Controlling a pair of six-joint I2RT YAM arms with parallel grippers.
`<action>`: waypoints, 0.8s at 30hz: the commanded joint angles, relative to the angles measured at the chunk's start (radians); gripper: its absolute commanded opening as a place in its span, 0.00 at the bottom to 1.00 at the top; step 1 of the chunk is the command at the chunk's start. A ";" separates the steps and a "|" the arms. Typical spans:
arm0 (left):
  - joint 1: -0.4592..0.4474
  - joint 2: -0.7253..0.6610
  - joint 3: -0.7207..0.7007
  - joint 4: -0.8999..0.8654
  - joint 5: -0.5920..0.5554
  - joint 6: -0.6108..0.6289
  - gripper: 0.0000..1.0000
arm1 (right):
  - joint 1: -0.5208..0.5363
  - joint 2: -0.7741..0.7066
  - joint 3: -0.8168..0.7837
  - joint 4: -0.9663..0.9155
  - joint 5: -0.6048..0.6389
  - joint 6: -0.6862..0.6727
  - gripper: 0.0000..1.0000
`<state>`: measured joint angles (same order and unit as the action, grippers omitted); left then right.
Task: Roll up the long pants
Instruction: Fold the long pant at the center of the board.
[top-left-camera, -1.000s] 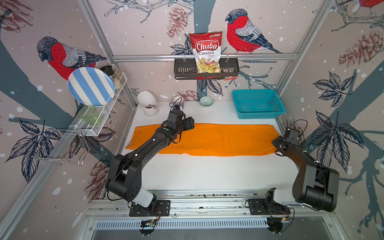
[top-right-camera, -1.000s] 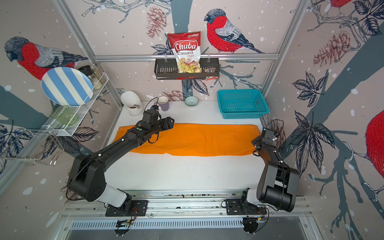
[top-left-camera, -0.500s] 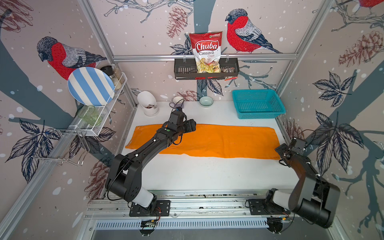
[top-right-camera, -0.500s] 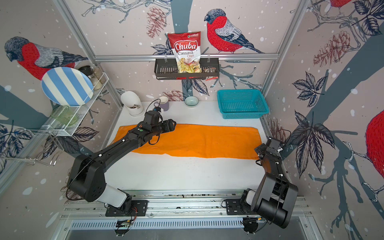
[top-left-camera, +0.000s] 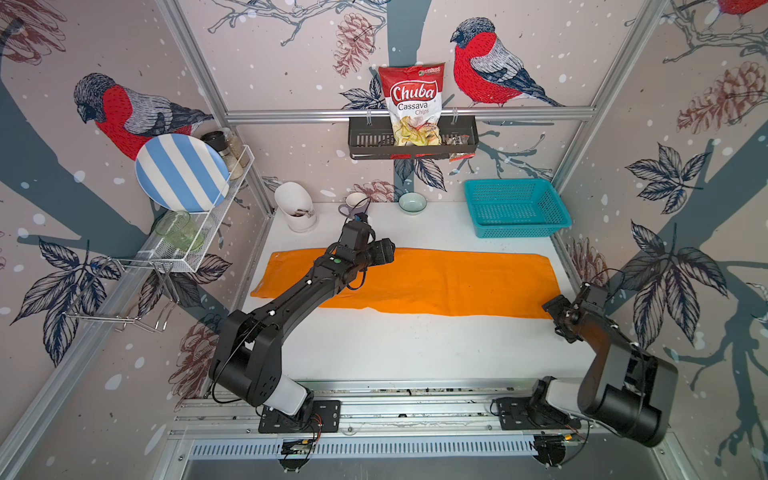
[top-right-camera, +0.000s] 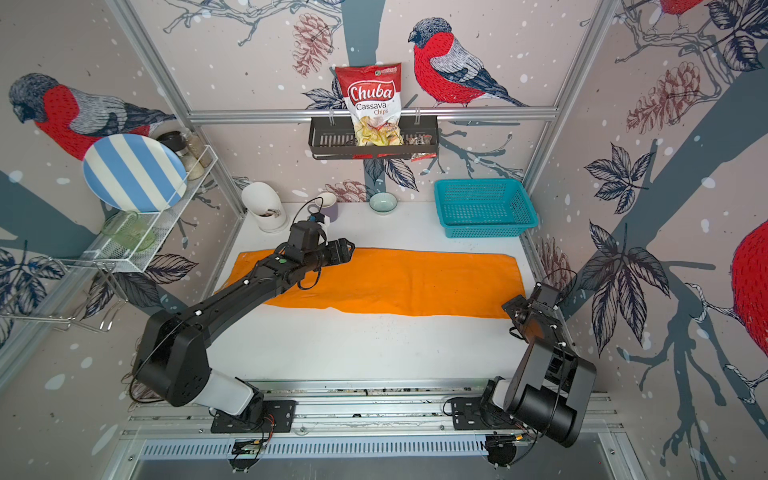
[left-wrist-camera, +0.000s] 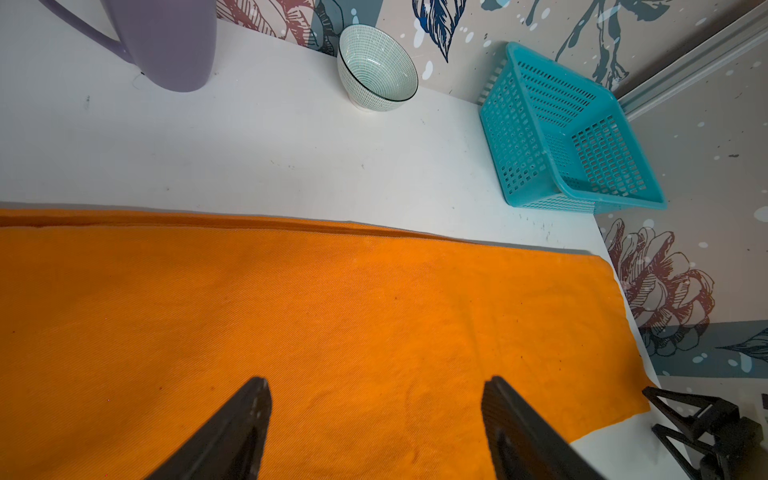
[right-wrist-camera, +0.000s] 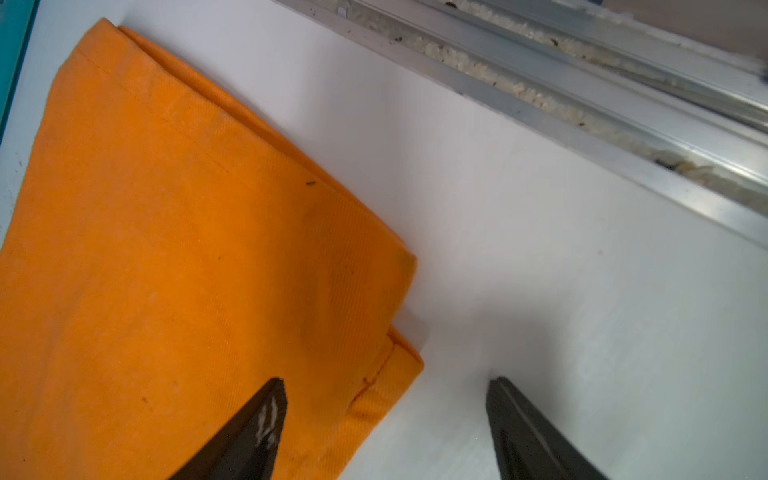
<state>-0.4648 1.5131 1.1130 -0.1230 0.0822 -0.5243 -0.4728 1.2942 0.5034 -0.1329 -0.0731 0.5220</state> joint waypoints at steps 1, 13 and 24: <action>-0.005 -0.011 0.000 0.011 0.005 0.003 0.82 | 0.001 0.022 -0.002 0.040 -0.026 0.014 0.75; -0.004 -0.016 0.001 0.013 -0.009 0.003 0.82 | 0.037 0.099 0.010 0.062 -0.050 0.061 0.63; -0.005 -0.014 0.011 0.011 -0.007 0.002 0.81 | 0.042 0.026 0.041 -0.071 0.009 0.040 0.80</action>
<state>-0.4648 1.5017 1.1149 -0.1226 0.0769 -0.5243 -0.4271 1.3346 0.5308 -0.0971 -0.0952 0.5728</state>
